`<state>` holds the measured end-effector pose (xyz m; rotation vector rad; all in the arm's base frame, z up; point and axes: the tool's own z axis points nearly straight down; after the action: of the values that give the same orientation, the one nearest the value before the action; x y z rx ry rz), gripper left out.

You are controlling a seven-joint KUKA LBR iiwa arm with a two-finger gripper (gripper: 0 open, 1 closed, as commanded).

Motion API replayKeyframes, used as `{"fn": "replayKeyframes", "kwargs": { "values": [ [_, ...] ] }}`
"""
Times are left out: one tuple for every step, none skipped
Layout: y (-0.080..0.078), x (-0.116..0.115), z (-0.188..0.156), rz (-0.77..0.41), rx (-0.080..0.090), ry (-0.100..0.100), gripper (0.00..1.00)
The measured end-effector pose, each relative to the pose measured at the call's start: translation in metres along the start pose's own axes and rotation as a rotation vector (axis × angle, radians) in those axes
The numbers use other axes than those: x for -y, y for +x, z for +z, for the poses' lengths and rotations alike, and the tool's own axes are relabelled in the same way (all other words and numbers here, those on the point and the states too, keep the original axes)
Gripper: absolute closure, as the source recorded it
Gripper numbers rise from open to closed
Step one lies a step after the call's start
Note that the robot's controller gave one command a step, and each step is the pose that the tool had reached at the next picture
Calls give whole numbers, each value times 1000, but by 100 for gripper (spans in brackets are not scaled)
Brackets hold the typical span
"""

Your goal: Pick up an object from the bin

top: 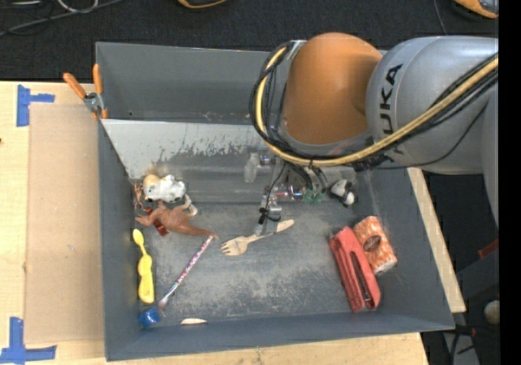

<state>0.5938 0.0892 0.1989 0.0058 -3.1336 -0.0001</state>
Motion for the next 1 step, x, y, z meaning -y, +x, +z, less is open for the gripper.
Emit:
{"fn": "replayKeyframes", "kwargs": {
  "values": [
    [-2, 0, -4, 2, 7, -1, 0]
  ]
}}
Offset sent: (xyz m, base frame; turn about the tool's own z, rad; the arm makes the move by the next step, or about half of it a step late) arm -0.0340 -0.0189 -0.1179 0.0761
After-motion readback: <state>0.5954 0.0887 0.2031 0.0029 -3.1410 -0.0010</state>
